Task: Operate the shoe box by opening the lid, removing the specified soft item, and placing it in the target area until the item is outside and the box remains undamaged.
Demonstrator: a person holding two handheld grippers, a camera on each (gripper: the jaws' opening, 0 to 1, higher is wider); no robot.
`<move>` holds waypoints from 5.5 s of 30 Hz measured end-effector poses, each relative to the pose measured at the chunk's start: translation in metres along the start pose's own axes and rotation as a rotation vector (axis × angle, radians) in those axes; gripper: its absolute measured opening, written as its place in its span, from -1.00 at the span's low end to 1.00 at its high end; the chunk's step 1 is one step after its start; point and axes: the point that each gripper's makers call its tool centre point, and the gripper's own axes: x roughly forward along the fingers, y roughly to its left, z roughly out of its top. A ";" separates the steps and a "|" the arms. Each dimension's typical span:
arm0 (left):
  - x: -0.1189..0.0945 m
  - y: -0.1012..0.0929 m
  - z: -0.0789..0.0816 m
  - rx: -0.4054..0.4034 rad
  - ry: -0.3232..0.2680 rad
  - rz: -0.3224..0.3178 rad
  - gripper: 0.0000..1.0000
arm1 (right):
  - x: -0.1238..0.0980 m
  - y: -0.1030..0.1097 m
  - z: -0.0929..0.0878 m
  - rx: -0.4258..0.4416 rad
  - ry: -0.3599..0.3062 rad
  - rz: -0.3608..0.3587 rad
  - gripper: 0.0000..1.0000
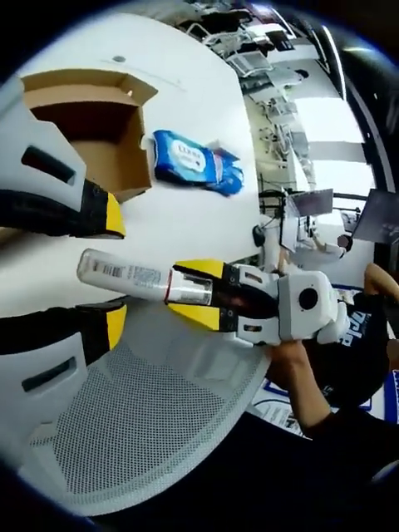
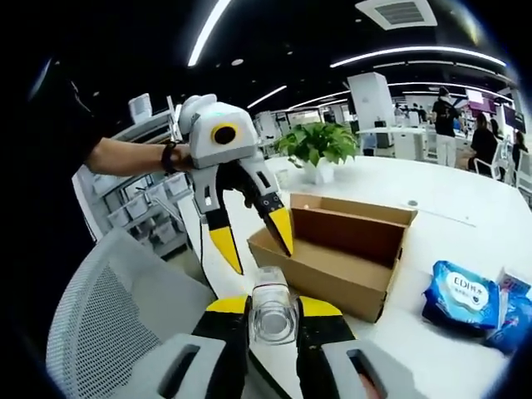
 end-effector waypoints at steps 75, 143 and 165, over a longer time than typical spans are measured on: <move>-0.064 0.022 -0.086 -0.417 -0.123 0.456 -0.24 | -0.067 -0.186 0.011 0.183 -0.001 -0.358 -0.68; -0.070 0.007 -0.097 -0.549 -0.139 0.596 -0.26 | -0.064 -0.344 0.060 -0.257 0.439 -0.345 -0.67; -0.074 0.002 -0.103 -0.582 -0.146 0.635 -0.25 | -0.049 -0.355 0.047 -0.509 0.684 -0.231 -0.67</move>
